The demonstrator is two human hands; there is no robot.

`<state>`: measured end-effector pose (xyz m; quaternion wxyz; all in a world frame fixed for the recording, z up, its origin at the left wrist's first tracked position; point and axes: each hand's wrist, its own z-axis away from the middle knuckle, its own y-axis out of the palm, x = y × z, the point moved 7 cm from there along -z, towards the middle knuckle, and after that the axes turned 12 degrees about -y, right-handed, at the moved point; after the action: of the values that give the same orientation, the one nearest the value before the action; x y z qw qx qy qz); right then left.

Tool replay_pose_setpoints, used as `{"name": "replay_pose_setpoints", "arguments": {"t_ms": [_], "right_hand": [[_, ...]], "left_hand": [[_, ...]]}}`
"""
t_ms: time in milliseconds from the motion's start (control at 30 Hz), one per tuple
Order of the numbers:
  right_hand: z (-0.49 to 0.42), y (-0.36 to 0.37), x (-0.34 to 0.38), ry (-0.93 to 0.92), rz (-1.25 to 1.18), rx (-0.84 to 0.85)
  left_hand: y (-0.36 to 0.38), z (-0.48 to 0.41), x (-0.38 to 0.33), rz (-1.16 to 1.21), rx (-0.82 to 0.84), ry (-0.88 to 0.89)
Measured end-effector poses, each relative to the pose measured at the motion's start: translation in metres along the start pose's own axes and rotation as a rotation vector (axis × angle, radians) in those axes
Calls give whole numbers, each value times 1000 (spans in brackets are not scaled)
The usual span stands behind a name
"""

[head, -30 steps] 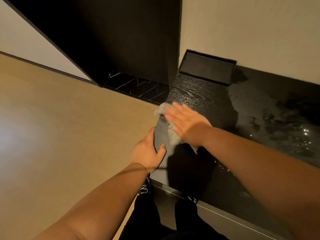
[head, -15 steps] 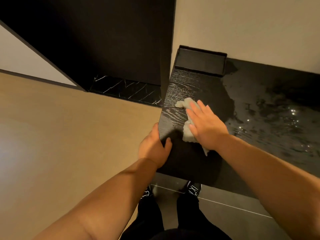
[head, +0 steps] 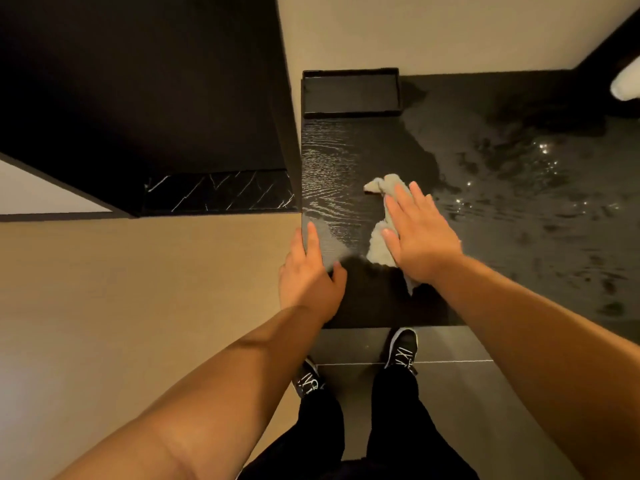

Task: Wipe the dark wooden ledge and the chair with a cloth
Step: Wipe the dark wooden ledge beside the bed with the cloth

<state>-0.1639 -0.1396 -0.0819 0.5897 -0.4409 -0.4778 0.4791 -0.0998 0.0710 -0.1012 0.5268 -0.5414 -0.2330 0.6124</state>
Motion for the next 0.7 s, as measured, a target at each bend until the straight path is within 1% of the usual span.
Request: {"name": "replay_pose_setpoints", "arguments": {"t_ms": [33, 100, 167, 200, 300, 367, 433, 467, 567, 633, 667, 700], "right_hand": [[-1, 0, -2, 70, -16, -1], [4, 2, 11, 102, -27, -43], [19, 4, 40, 15, -2, -113], [27, 8, 56, -38, 7, -105], [38, 17, 87, -124, 8, 6], [39, 16, 85, -194, 6, 20], [39, 11, 68, -242, -6, -17], [38, 9, 55, -228, -21, -43], [35, 3, 24, -81, -45, -91], [34, 7, 30, -2, -27, -85], [36, 11, 41, 1, -17, -76], [38, 16, 56, -32, -10, -62]], "left_hand": [[1, -1, 2, 3, 15, -14], [2, -2, 3, 5, 27, -27], [3, -3, 1, -9, 22, -21], [2, -3, 1, -22, 20, -22], [3, -6, 2, -61, 13, -39], [3, -6, 2, -58, 7, -46], [3, -6, 2, -31, 10, -57], [3, -6, 2, -12, 11, -63], [1, -4, 1, 14, -7, -55], [2, -4, 2, 25, -4, -52], [2, -3, 2, 29, 1, -56], [3, -4, 3, 31, 5, -61]]}}
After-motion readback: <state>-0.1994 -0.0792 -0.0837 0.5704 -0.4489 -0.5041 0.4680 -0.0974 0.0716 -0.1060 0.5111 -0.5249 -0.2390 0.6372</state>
